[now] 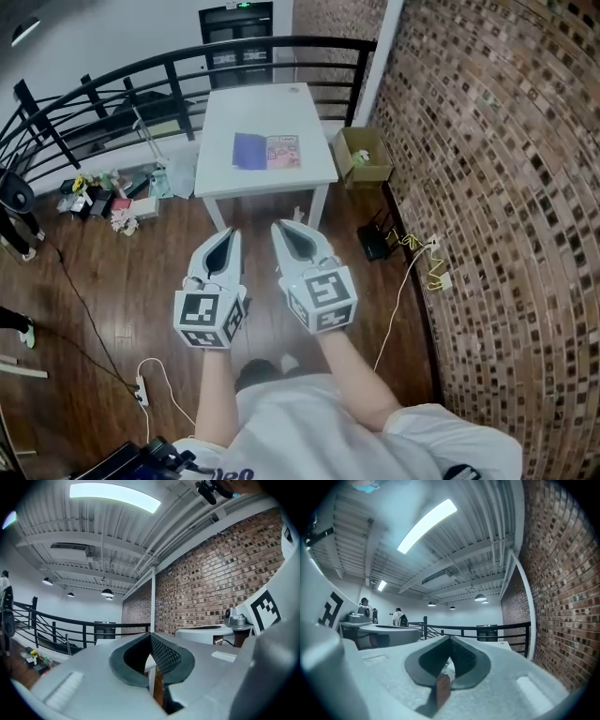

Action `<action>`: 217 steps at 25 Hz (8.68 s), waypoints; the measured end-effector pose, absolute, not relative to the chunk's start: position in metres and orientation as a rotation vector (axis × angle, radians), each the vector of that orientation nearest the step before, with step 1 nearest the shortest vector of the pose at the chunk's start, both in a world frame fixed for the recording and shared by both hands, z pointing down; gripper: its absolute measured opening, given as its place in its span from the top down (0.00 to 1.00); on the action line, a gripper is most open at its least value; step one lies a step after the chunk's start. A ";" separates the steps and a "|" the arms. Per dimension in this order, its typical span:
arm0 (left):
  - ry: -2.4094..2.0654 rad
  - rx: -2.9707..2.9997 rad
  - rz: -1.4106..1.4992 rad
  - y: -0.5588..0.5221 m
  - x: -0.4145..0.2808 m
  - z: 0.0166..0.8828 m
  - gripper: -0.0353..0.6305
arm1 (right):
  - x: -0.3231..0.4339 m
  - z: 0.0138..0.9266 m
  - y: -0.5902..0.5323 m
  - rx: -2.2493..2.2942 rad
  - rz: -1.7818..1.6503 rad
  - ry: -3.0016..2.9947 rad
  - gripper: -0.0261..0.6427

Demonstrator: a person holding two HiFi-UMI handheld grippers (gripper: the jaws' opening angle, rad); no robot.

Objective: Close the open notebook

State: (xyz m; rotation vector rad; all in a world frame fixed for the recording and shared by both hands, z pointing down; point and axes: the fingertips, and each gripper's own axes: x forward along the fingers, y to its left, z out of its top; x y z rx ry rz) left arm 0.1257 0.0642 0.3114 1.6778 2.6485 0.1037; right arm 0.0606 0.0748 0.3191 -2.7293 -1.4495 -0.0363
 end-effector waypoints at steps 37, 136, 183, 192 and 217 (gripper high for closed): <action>2.773 1.489 0.214 0.598 0.236 0.387 0.92 | 0.125 0.377 0.577 -2.525 -0.224 -1.633 0.97; 2.629 0.917 1.954 0.626 0.001 0.666 0.92 | -0.113 0.542 0.612 -1.872 -0.078 -1.660 0.97; 2.894 1.177 0.689 0.563 0.102 0.452 0.92 | 0.037 0.401 0.531 -2.219 -0.045 -1.745 0.97; 2.755 1.430 0.455 0.495 0.156 0.407 0.92 | 0.073 0.369 0.467 -2.423 -0.051 -1.655 0.97; 2.689 1.634 0.000 0.181 0.130 0.330 0.92 | 0.033 0.333 0.181 -2.581 -0.117 -1.583 0.97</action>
